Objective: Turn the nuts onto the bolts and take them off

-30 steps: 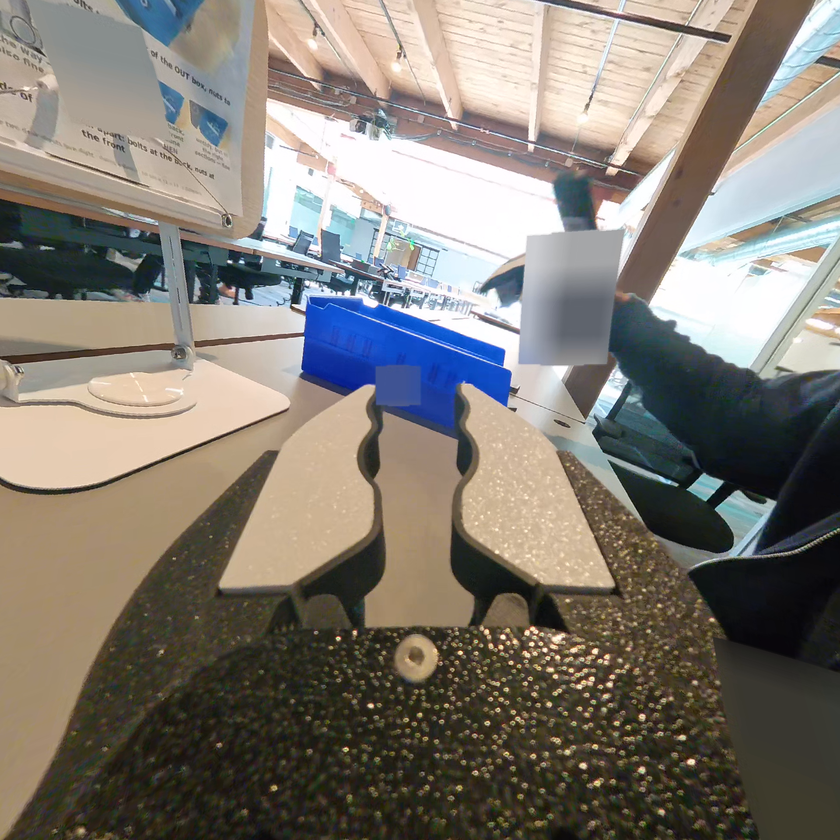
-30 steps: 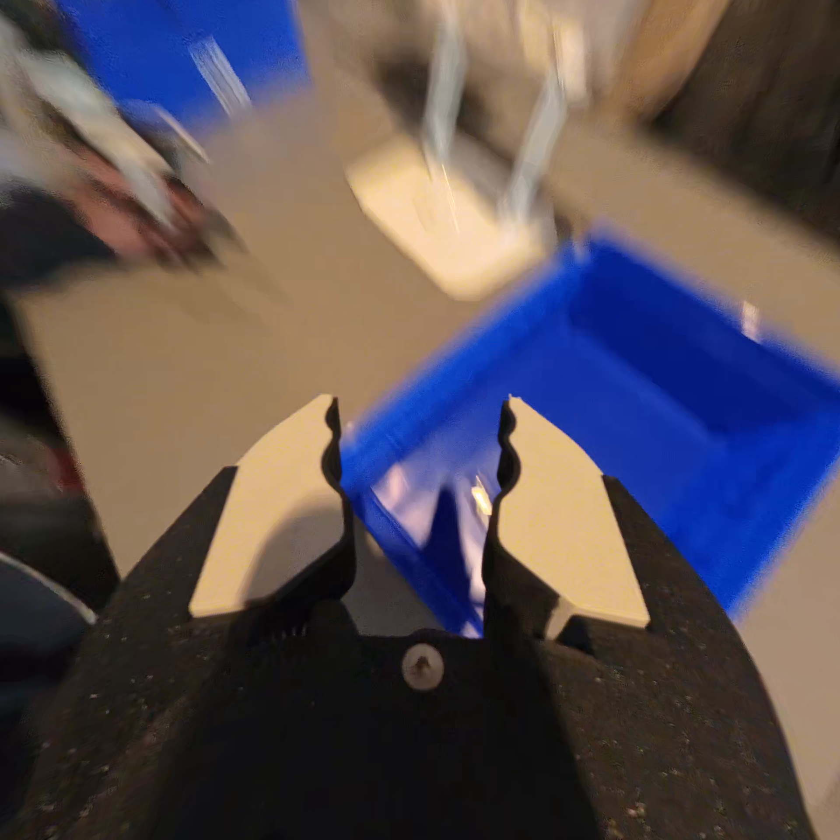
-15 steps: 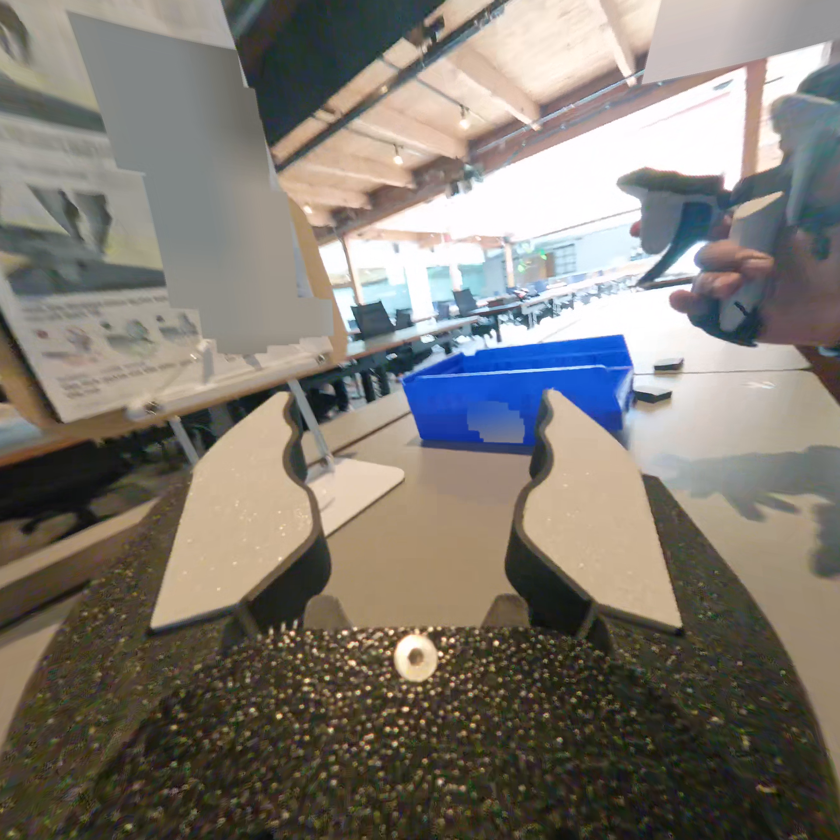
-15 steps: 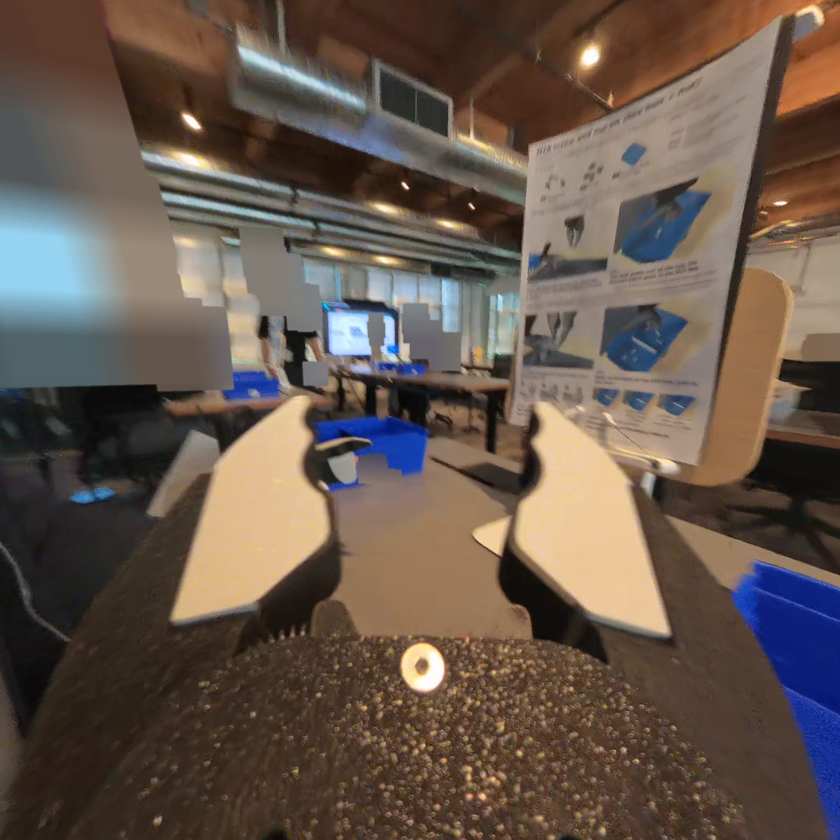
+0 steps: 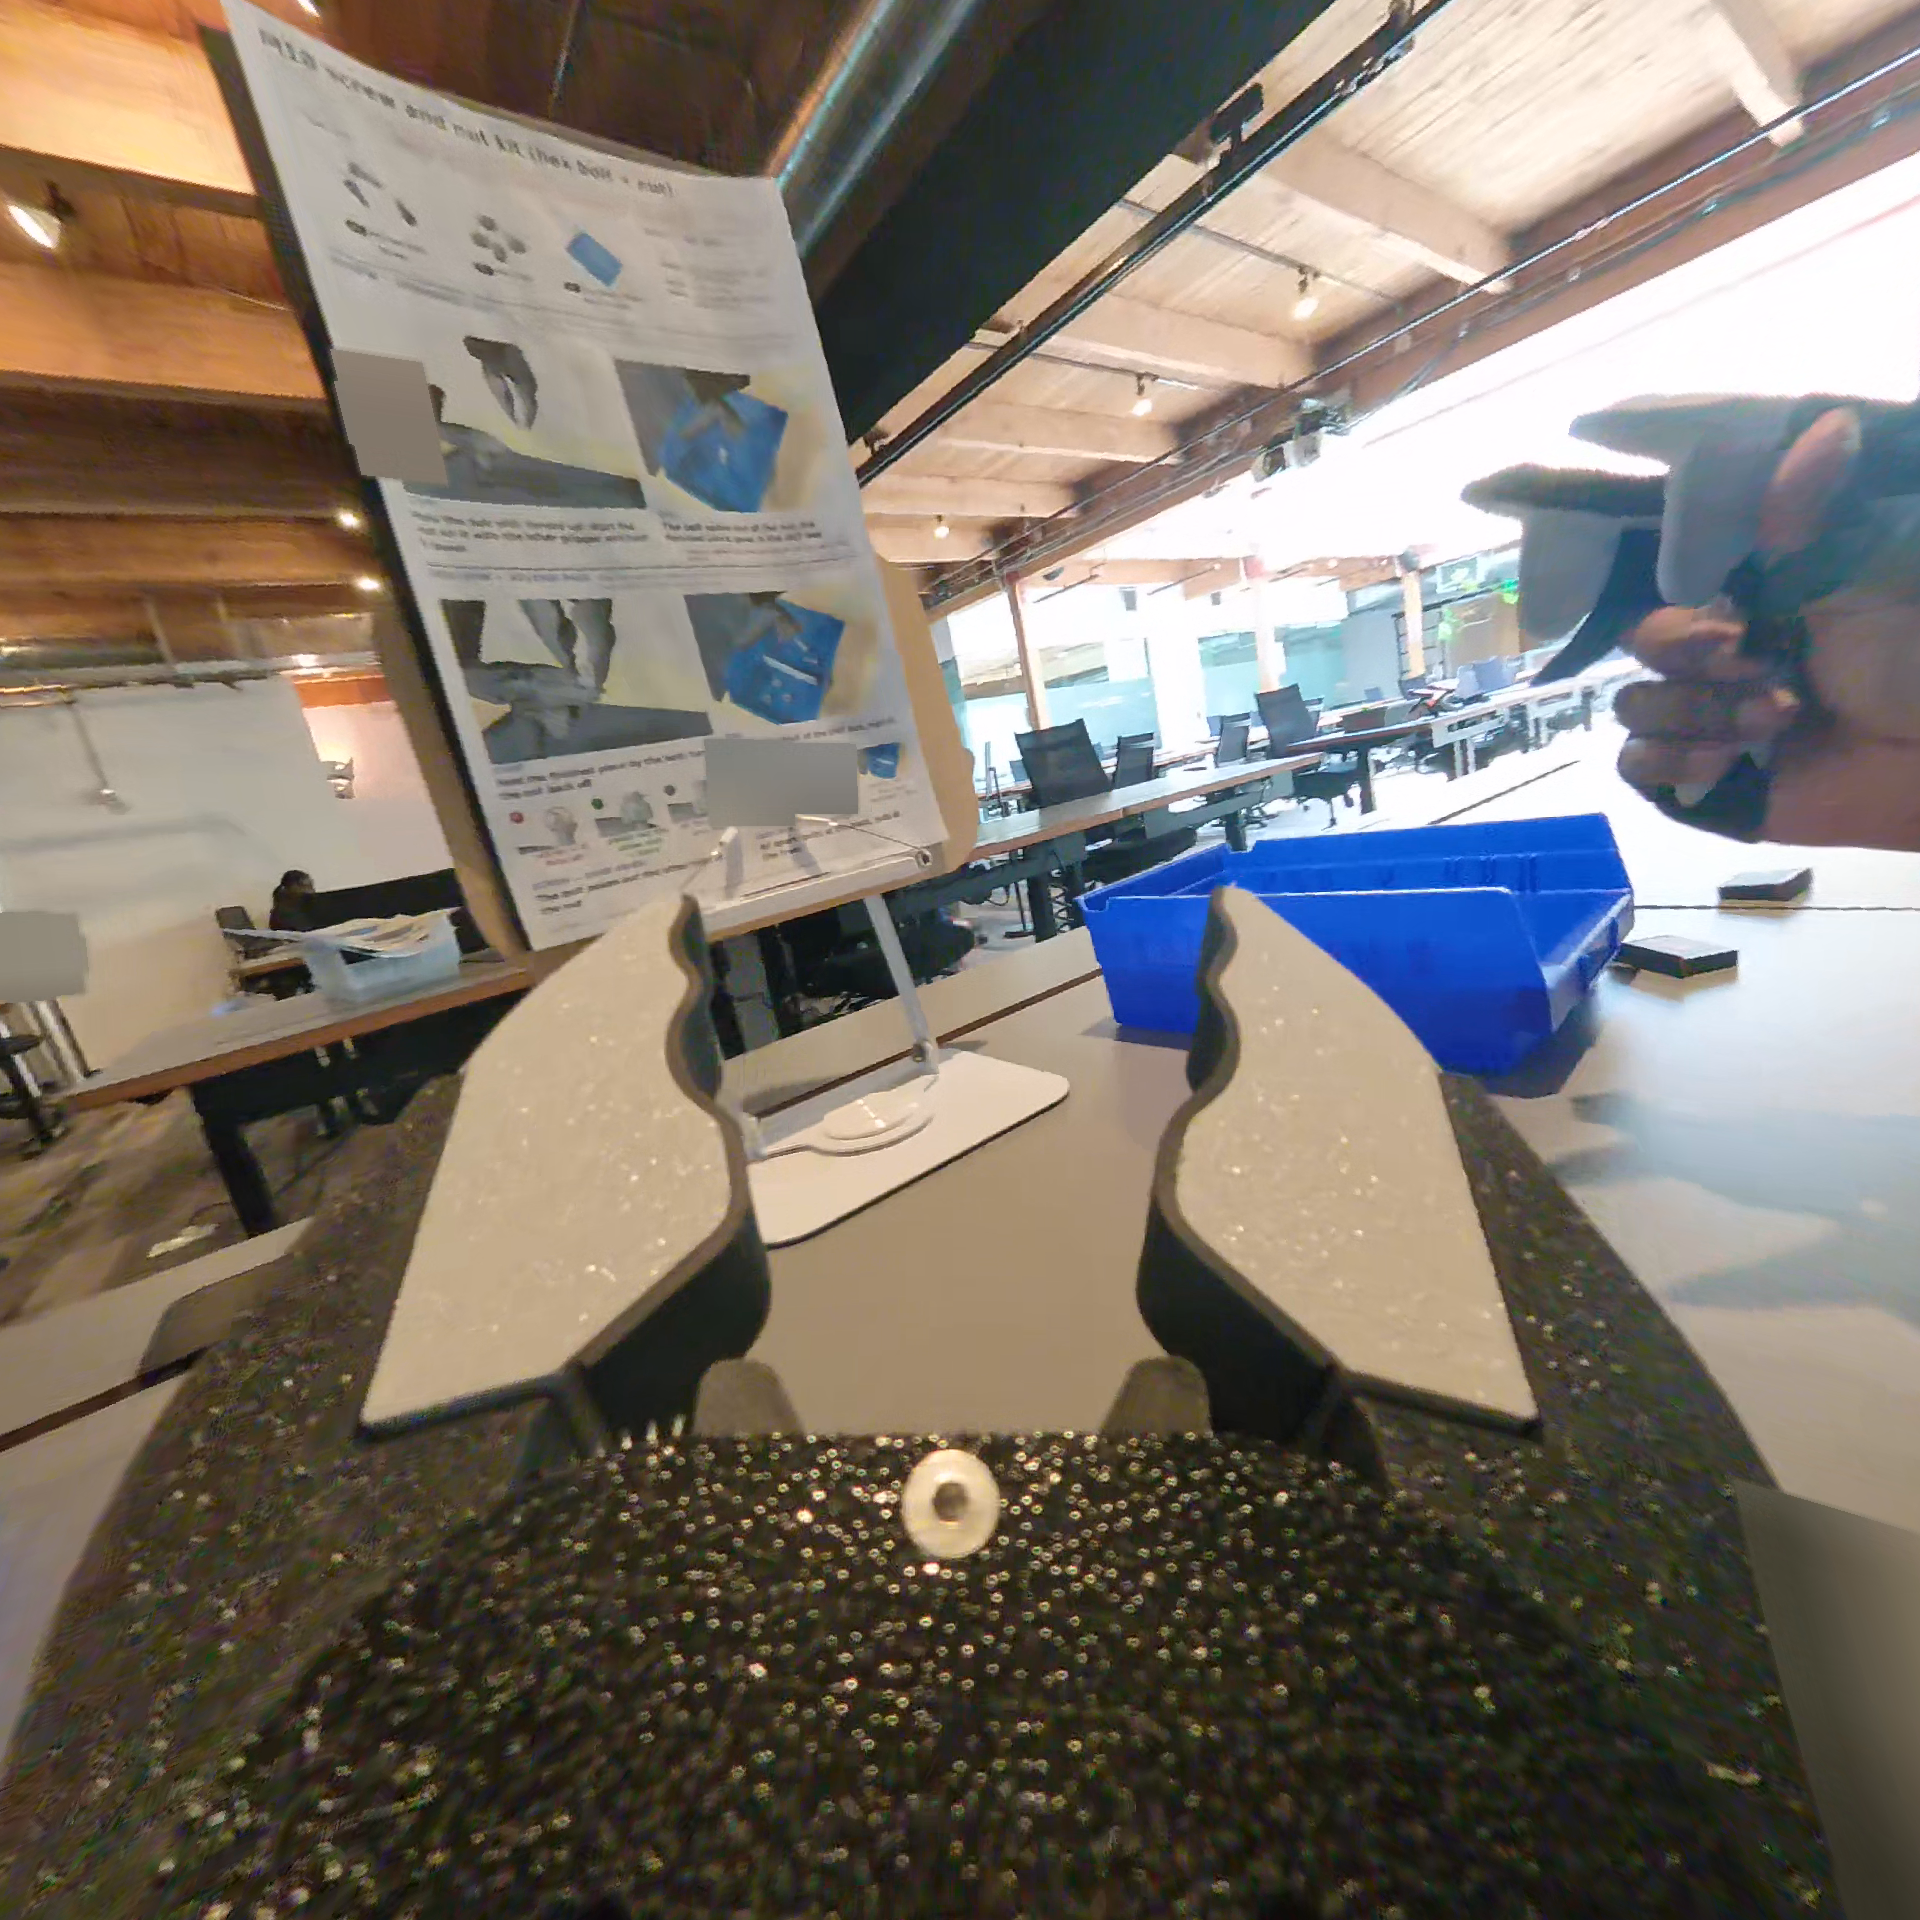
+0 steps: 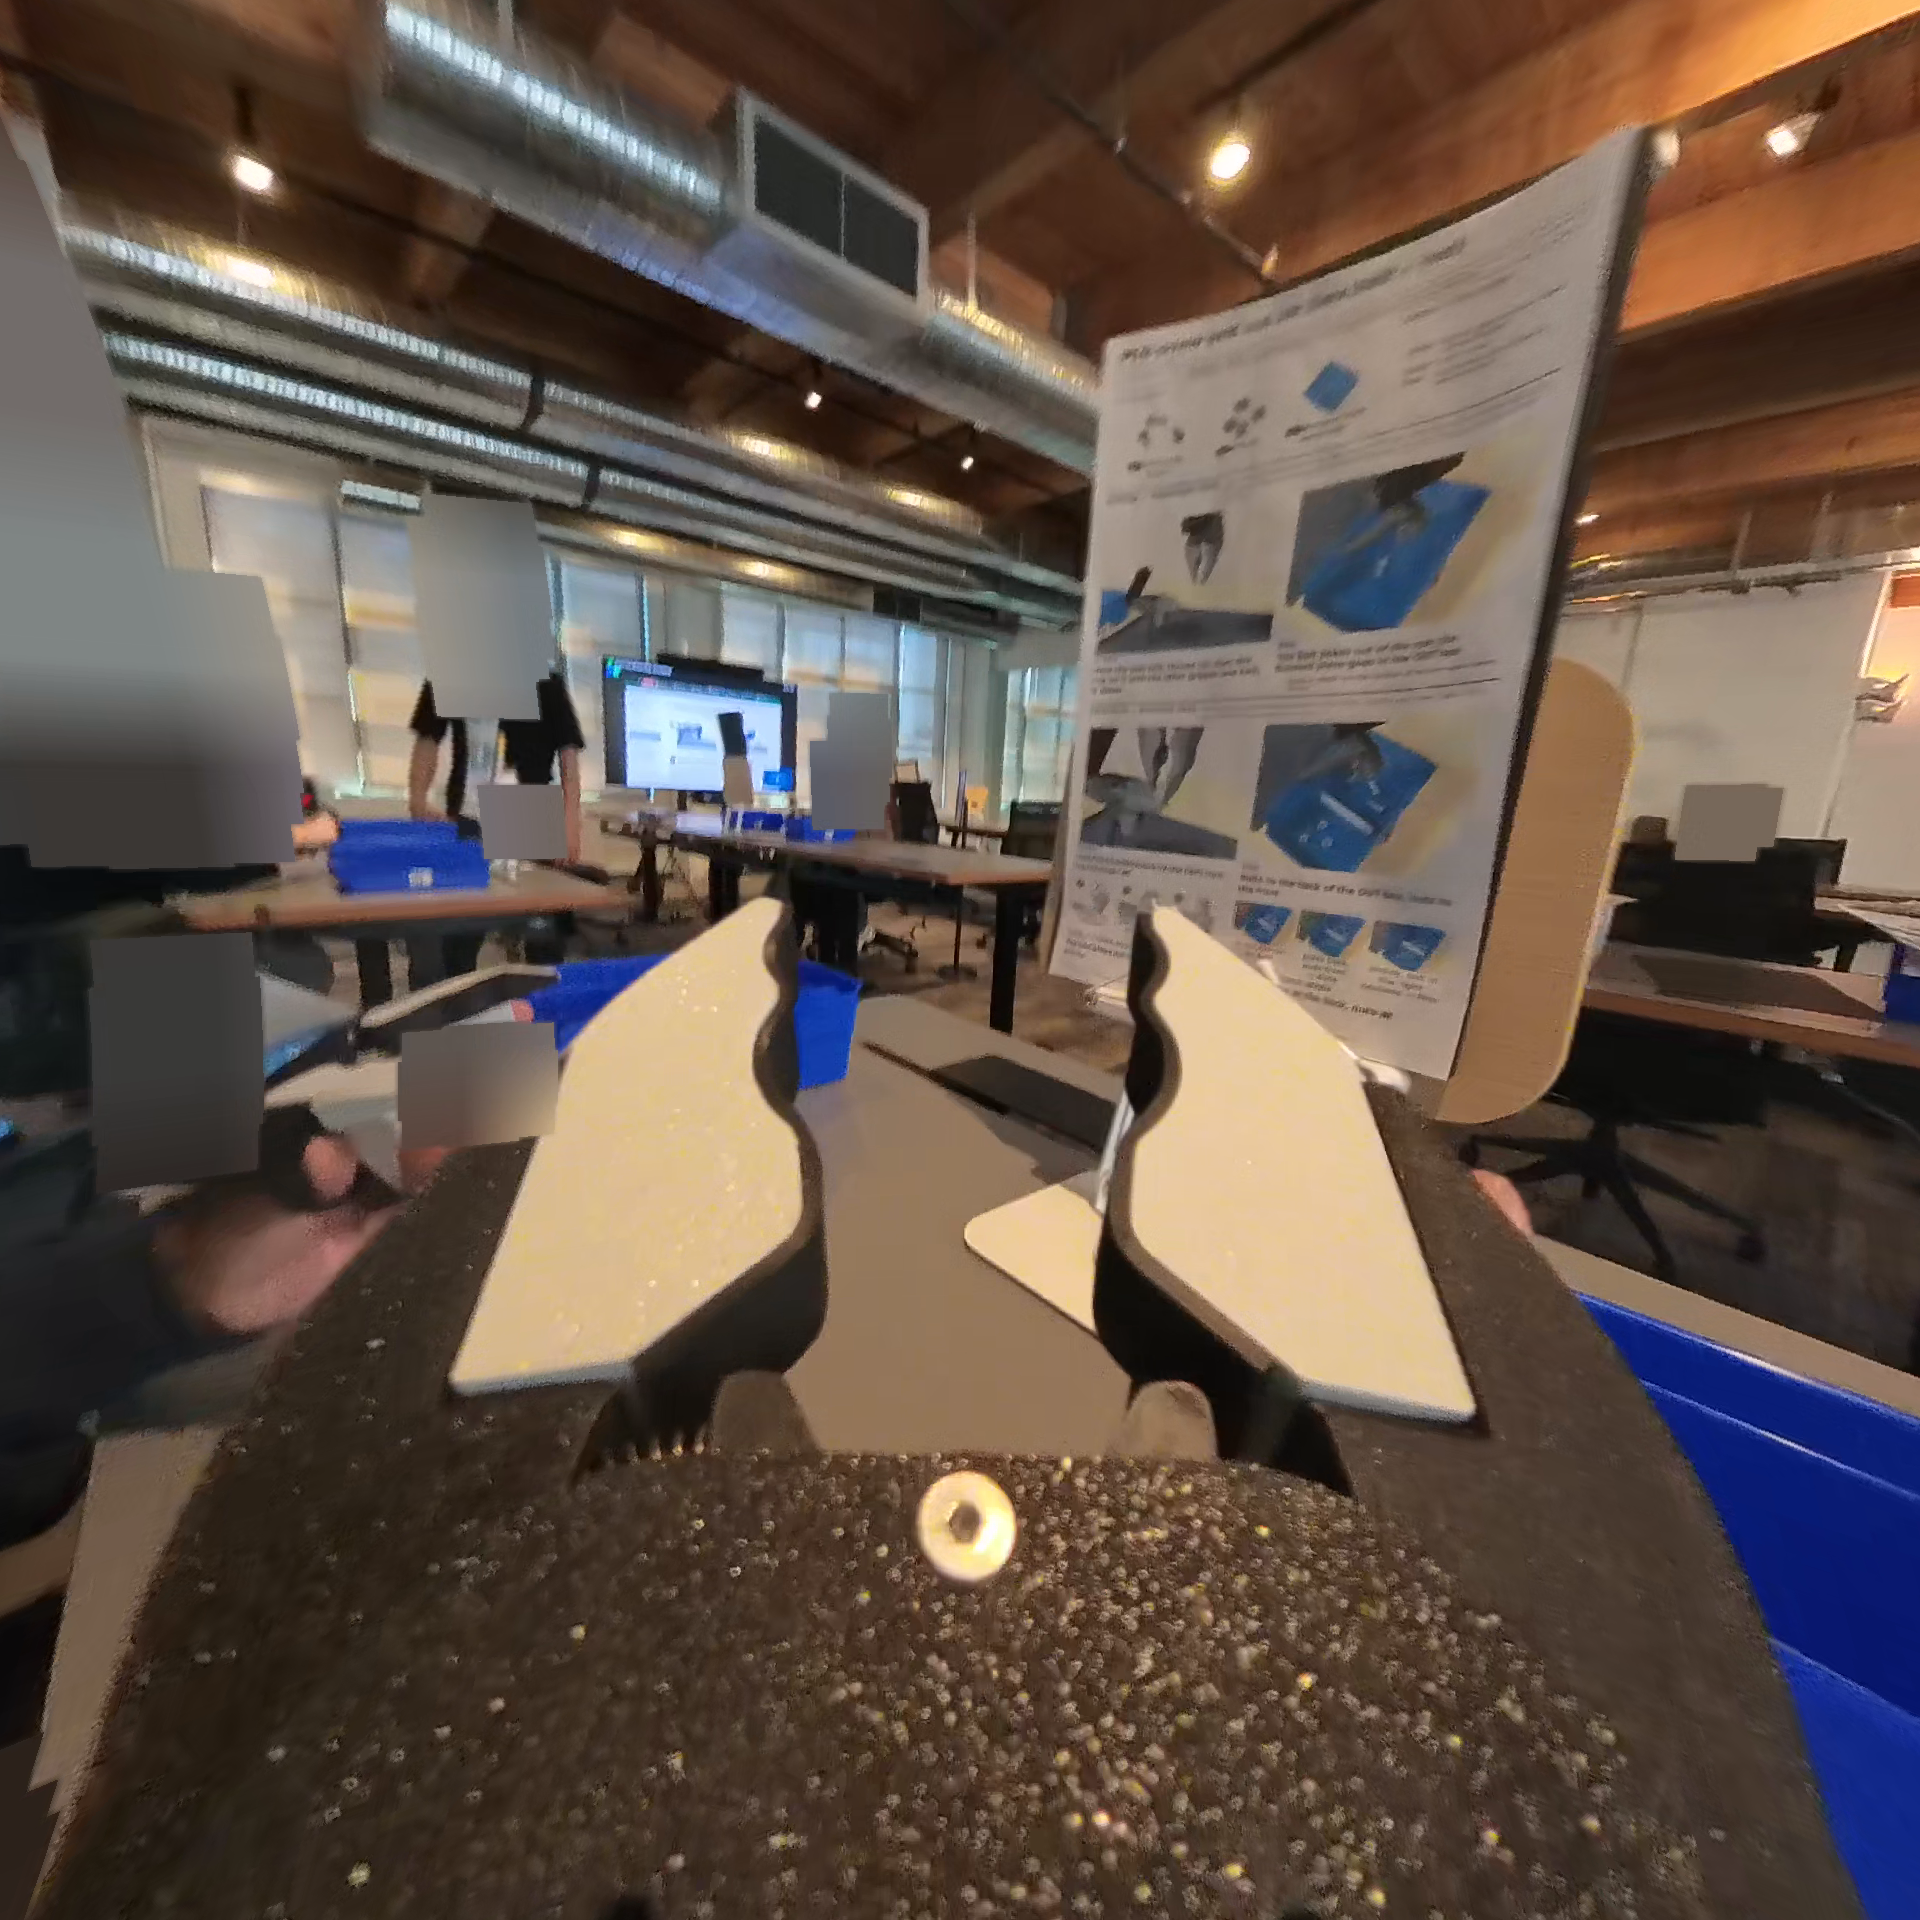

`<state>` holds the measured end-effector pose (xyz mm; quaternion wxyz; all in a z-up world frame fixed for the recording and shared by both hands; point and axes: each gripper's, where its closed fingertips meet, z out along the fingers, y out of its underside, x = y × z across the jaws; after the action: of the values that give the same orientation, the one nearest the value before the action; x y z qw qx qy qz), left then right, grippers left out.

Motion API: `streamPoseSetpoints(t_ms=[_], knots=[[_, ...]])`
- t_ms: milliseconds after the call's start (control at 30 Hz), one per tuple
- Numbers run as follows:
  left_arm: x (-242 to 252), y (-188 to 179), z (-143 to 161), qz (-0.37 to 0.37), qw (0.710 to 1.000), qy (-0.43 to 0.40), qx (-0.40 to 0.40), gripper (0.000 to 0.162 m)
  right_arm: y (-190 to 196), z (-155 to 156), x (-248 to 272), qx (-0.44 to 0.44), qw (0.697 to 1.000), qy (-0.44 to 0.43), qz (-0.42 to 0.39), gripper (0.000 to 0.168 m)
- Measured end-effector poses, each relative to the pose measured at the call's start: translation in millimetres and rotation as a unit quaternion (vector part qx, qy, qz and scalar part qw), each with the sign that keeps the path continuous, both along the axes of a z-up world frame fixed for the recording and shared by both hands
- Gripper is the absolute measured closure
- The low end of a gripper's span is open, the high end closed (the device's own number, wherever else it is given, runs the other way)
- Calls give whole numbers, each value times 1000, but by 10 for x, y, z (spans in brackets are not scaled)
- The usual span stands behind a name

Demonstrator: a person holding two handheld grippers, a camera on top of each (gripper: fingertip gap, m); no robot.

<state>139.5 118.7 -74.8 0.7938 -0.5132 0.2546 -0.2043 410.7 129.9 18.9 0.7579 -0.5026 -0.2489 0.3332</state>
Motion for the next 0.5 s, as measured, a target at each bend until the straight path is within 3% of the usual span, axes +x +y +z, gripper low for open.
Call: streamPoseSetpoints(t_ms=[167,300,500], knots=[[-200,-61,105,43,998,16,37,74,-47,-8,-163,6,998,-67,-21,113],[-498,-141,214,81,995,5,52,93,-107,-21,-248,-3,996,-93,-12,130],[-1557,-139,315,211,977,22,3,97,-155,-150,-328,-28,994,-104,27,132]])
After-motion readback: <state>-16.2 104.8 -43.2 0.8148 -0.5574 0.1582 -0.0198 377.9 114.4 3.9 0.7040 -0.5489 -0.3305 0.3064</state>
